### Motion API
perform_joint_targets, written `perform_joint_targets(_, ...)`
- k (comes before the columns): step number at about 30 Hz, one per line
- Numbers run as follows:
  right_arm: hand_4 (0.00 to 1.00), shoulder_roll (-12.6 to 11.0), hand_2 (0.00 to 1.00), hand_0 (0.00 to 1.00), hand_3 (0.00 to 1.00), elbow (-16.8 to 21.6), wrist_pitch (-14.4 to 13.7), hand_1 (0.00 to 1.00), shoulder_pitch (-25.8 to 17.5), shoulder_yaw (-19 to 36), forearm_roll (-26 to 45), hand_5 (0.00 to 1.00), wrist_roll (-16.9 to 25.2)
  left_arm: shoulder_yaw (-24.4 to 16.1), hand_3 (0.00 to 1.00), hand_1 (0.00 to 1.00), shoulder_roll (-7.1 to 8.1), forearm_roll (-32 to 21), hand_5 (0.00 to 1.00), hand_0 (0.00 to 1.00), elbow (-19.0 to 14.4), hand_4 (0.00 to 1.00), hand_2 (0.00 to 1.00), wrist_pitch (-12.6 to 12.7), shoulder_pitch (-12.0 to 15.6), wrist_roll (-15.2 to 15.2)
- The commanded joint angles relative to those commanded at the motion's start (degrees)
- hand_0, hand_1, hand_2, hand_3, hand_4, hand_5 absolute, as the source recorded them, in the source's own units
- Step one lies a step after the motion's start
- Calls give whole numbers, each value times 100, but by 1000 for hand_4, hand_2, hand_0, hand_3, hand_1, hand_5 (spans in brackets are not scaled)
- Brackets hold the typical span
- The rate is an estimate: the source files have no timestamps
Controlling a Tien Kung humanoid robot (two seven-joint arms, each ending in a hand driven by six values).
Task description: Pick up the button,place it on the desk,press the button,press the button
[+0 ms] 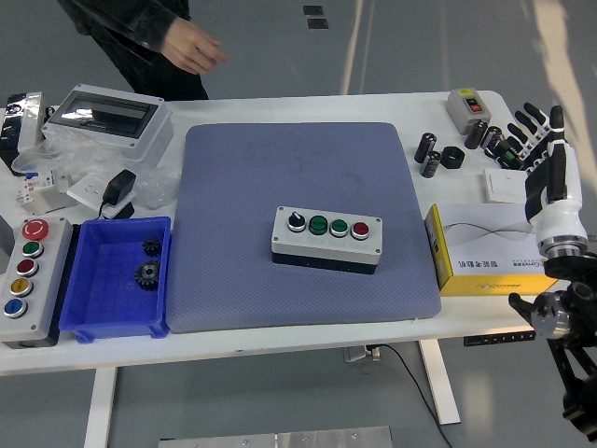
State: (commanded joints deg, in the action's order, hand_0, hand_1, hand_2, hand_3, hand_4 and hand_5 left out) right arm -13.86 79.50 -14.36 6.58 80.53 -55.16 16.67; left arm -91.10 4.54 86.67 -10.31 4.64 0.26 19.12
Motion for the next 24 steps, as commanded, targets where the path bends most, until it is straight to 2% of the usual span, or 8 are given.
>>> perform_joint_targets(1, 993, 1, 872, 883, 846, -8, -6, 843, 0, -11, -3, 957, -6, -8, 604, 589, 9, 10, 211, 643, 0, 617, 538, 2, -2, 0)
perform_joint_targets(2, 998, 2, 874, 883, 889, -14, -10, 845, -1, -18, -5, 876, -11, -13, 604, 589, 16, 17, 212, 642, 0, 617, 538, 4, -4, 0)
perform_joint_targets(7, 998, -1, 874, 883, 889, -53, -34, 845, 9, -43, -27, 876, -36, -33, 604, 589, 40, 59, 212, 642, 0, 617, 538, 6, -16, 8)
perform_joint_targets(8, 998, -2, 888, 881, 977, -58, -39, 853, 12, -45, -33, 711, -41, -35, 605, 589, 41, 68, 212, 642, 0, 617, 538, 5, -21, 10)
perform_joint_targets(16, 998, 12, 888, 883, 984, -178, -67, 855, 13, -68, -60, 689, -66, -76, 605, 589, 22, 187, 212, 641, 0, 618, 539, -23, -130, -2)
perform_joint_targets(24, 998, 61, 888, 881, 981, -356, -125, 855, -16, -40, -118, 684, -85, 195, 605, 589, -28, -90, 212, 641, 0, 618, 538, -38, -135, -79)
